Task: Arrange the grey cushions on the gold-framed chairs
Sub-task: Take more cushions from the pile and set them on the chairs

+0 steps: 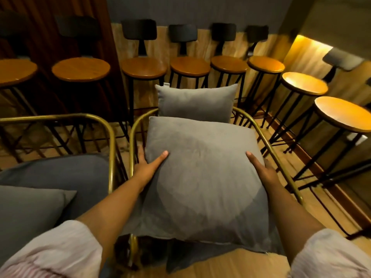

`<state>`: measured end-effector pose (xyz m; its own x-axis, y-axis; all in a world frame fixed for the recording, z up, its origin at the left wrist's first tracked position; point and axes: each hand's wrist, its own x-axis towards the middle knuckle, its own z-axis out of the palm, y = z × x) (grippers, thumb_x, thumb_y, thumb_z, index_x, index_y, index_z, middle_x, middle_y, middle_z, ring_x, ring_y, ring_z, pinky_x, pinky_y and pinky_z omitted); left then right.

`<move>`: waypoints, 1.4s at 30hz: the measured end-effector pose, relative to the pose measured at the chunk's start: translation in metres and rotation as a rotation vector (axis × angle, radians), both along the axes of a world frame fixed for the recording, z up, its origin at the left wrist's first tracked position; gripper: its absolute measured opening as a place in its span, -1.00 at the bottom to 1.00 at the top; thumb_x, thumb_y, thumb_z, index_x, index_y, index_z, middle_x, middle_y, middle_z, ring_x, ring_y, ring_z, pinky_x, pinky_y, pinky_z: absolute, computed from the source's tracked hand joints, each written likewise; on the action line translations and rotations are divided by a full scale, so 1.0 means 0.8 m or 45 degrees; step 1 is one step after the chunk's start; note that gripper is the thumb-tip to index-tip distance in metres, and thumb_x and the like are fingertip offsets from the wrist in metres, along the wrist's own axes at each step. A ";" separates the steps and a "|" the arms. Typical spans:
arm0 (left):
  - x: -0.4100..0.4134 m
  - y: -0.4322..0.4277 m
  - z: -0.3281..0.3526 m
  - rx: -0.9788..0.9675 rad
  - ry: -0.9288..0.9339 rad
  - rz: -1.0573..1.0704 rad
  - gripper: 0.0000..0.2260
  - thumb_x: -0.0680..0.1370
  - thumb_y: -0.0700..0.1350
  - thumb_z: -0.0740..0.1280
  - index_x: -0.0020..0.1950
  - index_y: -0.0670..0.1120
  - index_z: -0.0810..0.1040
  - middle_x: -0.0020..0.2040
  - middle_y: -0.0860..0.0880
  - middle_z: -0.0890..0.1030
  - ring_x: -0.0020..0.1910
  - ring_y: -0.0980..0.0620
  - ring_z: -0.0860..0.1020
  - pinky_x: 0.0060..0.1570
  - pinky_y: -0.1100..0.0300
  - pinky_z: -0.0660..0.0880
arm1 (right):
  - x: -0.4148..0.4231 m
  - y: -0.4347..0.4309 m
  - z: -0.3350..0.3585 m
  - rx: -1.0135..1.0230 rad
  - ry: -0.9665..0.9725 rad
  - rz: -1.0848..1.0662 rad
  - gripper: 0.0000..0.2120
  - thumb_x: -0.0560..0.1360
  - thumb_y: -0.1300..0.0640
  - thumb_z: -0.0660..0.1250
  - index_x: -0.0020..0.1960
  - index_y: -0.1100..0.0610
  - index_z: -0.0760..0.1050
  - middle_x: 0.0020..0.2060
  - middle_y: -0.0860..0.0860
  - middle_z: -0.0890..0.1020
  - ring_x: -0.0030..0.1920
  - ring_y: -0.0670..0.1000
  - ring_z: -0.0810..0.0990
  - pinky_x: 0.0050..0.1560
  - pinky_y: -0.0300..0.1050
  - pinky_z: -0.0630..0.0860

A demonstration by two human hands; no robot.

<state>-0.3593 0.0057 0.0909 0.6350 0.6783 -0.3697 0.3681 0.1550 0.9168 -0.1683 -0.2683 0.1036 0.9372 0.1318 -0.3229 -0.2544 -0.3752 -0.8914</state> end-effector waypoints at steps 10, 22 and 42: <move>0.102 -0.075 -0.084 0.438 0.751 -0.931 -0.19 0.44 0.38 0.17 0.46 0.33 -0.34 0.52 -0.20 -0.43 0.49 -0.44 -0.29 0.50 -0.27 -0.13 | 0.036 0.001 -0.087 -0.857 0.256 0.601 0.18 0.13 -0.54 0.29 0.48 -0.26 -0.36 0.53 0.16 -0.32 0.52 0.31 -0.25 0.49 0.29 -0.09; 0.080 -0.068 -0.083 0.583 0.754 -1.022 -0.30 0.52 0.30 0.12 0.49 0.32 -0.28 0.55 -0.12 -0.39 0.52 -0.40 -0.22 0.50 -0.23 -0.06 | -0.017 0.012 -0.113 -1.037 -0.626 0.563 -0.28 0.51 -0.32 0.01 0.56 -0.03 -0.08 0.58 0.05 -0.07 0.56 0.15 -0.06 0.51 0.22 -0.10; -0.389 0.213 -0.030 0.809 0.541 -0.196 -0.37 0.56 0.19 0.17 0.57 0.03 0.07 0.50 -0.10 0.33 0.45 -0.12 0.36 0.40 0.04 0.31 | -0.382 0.399 -0.074 -0.416 -0.789 1.107 -0.47 0.53 -0.09 0.15 0.37 0.21 0.41 0.35 0.17 0.46 0.39 0.17 0.38 0.38 -0.03 0.28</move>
<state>-0.6706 0.1761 0.0672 0.6299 0.7573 -0.1723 0.6823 -0.4337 0.5885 -0.4742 0.0511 0.0446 0.5784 0.8152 0.0295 0.6633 -0.4489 -0.5987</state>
